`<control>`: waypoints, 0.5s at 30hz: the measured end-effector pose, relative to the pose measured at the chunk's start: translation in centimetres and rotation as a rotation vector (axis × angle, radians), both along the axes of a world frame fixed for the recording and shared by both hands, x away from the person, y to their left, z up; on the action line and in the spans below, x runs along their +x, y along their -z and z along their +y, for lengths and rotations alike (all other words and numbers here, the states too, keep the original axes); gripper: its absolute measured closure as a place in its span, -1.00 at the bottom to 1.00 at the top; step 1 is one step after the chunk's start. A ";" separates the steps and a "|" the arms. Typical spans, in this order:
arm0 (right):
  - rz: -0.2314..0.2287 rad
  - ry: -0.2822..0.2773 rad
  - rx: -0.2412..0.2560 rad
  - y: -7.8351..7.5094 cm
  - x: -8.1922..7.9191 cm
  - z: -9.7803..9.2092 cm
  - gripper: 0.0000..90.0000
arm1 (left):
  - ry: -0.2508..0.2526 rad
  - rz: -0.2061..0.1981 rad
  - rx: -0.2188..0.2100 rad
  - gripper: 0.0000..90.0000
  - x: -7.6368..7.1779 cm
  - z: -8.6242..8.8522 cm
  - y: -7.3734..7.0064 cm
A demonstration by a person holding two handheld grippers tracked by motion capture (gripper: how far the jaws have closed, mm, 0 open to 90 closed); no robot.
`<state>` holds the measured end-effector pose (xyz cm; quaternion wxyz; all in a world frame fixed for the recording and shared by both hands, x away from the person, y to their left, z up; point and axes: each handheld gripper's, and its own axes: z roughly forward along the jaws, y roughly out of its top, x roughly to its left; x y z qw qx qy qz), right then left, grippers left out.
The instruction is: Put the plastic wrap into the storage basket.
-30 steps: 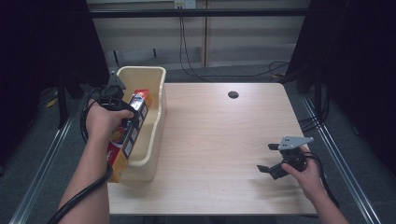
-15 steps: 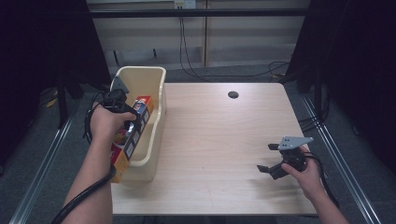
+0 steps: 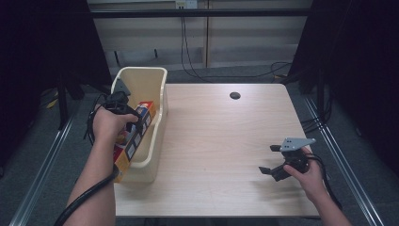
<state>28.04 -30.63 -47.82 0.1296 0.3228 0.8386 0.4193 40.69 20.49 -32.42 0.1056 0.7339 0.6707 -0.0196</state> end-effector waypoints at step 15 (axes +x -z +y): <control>0.000 0.001 0.002 0.0 0.0 0.0 -1.00 | -0.005 0.014 0.001 -0.12 0.2 -0.1 0.5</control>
